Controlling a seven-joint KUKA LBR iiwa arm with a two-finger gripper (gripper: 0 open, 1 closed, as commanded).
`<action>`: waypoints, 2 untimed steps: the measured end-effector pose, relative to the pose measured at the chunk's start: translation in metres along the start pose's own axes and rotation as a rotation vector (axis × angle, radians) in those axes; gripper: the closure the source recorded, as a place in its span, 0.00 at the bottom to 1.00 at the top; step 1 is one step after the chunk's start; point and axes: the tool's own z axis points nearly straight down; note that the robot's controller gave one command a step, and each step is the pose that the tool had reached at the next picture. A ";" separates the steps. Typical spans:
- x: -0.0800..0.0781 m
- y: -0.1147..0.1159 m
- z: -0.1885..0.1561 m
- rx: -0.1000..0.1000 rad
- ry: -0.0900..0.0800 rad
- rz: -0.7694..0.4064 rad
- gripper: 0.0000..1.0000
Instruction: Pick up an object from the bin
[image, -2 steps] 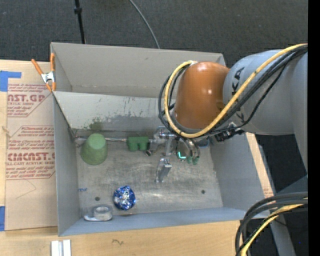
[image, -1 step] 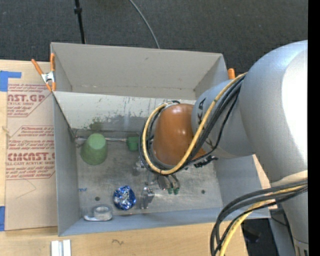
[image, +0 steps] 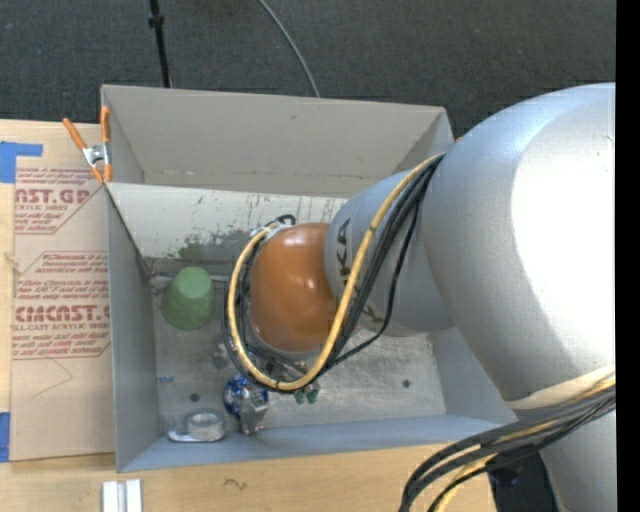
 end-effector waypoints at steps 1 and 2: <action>0.002 -0.001 0.000 0.000 0.009 0.003 1.00; -0.020 -0.075 -0.144 0.003 0.003 -0.140 1.00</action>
Offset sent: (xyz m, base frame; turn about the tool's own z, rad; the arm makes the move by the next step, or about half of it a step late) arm 0.0000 0.0000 0.0000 0.0000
